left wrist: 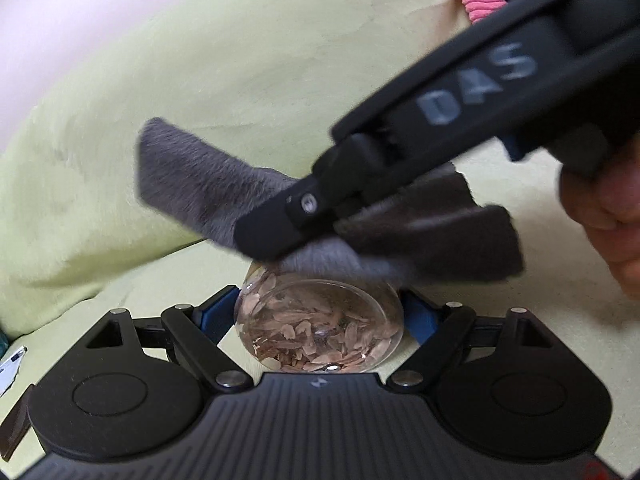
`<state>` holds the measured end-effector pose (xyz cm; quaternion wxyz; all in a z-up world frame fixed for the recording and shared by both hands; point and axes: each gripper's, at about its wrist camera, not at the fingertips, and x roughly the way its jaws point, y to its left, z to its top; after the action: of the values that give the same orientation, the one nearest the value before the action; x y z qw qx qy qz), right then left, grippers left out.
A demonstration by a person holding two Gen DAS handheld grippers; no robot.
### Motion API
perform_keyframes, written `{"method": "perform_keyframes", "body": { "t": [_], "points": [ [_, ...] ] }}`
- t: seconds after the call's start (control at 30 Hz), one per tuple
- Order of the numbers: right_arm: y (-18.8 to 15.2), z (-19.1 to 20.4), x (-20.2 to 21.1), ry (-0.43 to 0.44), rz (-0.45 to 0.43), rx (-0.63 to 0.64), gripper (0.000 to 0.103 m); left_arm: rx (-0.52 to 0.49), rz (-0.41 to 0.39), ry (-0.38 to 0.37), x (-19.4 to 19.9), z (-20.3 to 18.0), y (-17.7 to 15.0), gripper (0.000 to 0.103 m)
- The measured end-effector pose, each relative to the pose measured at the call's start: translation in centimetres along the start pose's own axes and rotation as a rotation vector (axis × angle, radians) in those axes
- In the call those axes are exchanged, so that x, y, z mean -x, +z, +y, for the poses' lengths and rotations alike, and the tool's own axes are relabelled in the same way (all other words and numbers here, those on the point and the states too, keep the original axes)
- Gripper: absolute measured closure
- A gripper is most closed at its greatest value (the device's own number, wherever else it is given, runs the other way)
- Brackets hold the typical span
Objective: Clean container
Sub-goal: 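Rub the grey cloth over the jar bottom with the right gripper while the left holds the jar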
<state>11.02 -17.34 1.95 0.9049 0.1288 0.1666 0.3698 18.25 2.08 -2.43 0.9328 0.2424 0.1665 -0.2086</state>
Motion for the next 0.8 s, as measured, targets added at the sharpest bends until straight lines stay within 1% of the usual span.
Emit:
{"method": "perform_keyframes", "body": {
  "t": [0.03, 0.1, 0.17, 0.2, 0.33, 0.5, 0.6, 0.67, 0.73, 0.8],
  "points": [
    [0.1, -0.5, 0.0, -0.024, -0.014, -0.014, 0.102, 0.002, 0.0, 0.0, 0.0, 0.1, 0.0, 0.018],
    [0.2, -1.3, 0.0, -0.043, -0.029, -0.045, 0.102, 0.013, -0.001, -0.002, 0.0, 0.2, 0.1, 0.018],
    [0.1, -1.6, 0.1, -0.036, -0.031, -0.066, 0.102, 0.047, -0.001, -0.011, 0.0, 0.7, 0.2, 0.018],
    [0.1, -1.5, 0.0, -0.039, -0.031, -0.06, 0.102, 0.081, -0.004, -0.022, 0.1, 1.0, 0.2, 0.018],
    [0.2, -1.3, -0.2, -0.041, -0.028, -0.053, 0.102, 0.281, -0.013, -0.096, 0.1, 3.5, 0.0, 0.016],
    [0.4, -1.4, -0.2, -0.038, -0.026, -0.059, 0.102, 0.408, 0.007, -0.147, -0.3, 4.6, -0.4, 0.016],
    [0.4, -1.5, 0.1, -0.041, -0.025, -0.06, 0.102, 0.407, 0.008, -0.149, -0.1, 4.6, -0.6, 0.017],
    [0.3, -1.5, 0.1, -0.047, -0.027, -0.064, 0.102, 0.375, 0.007, -0.139, 0.1, 3.8, -0.8, 0.017],
    [0.3, -1.6, 0.4, -0.052, -0.028, -0.077, 0.102, 0.316, 0.004, -0.111, 0.7, 3.2, -0.8, 0.017],
    [0.3, -1.6, 0.7, -0.043, -0.021, -0.093, 0.1, 0.221, 0.008, -0.068, 0.2, 1.9, 0.4, 0.017]
  ]
}}
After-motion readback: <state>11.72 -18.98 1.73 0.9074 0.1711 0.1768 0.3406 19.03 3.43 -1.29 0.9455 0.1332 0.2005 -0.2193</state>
